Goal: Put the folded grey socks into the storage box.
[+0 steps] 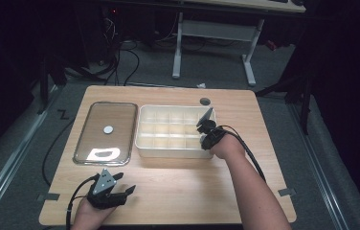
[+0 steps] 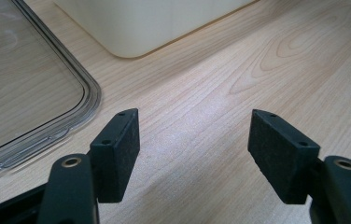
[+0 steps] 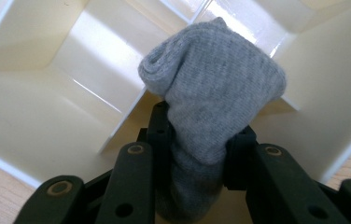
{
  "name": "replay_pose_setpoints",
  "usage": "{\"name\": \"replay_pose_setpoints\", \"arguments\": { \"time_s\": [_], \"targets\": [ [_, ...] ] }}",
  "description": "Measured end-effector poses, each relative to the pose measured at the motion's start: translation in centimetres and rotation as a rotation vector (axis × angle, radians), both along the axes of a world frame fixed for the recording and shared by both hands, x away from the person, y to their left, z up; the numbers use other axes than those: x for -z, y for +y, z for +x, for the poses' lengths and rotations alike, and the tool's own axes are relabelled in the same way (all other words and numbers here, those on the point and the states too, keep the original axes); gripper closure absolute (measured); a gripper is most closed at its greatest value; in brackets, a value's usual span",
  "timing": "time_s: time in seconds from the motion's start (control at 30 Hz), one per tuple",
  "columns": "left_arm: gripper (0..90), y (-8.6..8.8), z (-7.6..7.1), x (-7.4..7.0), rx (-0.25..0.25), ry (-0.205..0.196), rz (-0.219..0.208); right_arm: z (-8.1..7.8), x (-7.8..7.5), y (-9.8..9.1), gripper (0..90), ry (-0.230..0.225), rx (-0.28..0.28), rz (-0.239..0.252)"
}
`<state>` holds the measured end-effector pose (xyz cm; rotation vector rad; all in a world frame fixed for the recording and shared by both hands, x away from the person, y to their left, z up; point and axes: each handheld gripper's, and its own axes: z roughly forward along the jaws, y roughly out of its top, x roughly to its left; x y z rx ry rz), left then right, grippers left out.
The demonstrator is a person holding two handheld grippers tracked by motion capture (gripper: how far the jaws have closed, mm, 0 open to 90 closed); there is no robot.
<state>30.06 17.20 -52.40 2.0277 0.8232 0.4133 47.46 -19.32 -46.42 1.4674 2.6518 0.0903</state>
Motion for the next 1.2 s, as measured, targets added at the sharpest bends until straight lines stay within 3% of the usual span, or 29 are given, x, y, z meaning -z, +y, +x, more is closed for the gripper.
{"name": "replay_pose_setpoints", "arguments": {
  "time_s": [0.3, 0.53, 0.83, 1.0, 1.07, 1.13, 1.2],
  "targets": [
    [34.6, 0.0, 0.0, 0.0, 0.000, -0.001, 0.003, 0.1, -0.2, -0.1, 68.0, 0.011, -0.010, 0.000],
    [34.9, 0.1, 0.1, 0.0, -0.001, 0.000, 0.000, 0.6, -1.0, 0.5, 54.9, 0.035, 0.000, -0.031],
    [34.9, 0.0, 0.1, 0.1, 0.003, 0.003, 0.000, 0.1, -2.9, 0.0, 53.5, 0.008, 0.016, 0.014],
    [34.8, -0.1, 0.1, 0.0, 0.006, 0.005, 0.008, -0.4, -4.4, -0.6, 53.6, -0.039, 0.006, 0.064],
    [34.8, -0.1, 0.1, 0.0, 0.007, 0.006, 0.011, -0.6, -5.0, -0.9, 58.8, -0.050, 0.008, 0.089],
    [34.9, -0.1, 0.1, 0.1, 0.008, 0.005, 0.012, -0.9, -5.4, -1.2, 73.1, -0.051, -0.004, 0.111],
    [34.8, -0.2, 0.1, 0.1, 0.008, 0.004, 0.010, -1.1, -5.4, -1.2, 85.2, -0.044, -0.026, 0.100]
  ]
}}
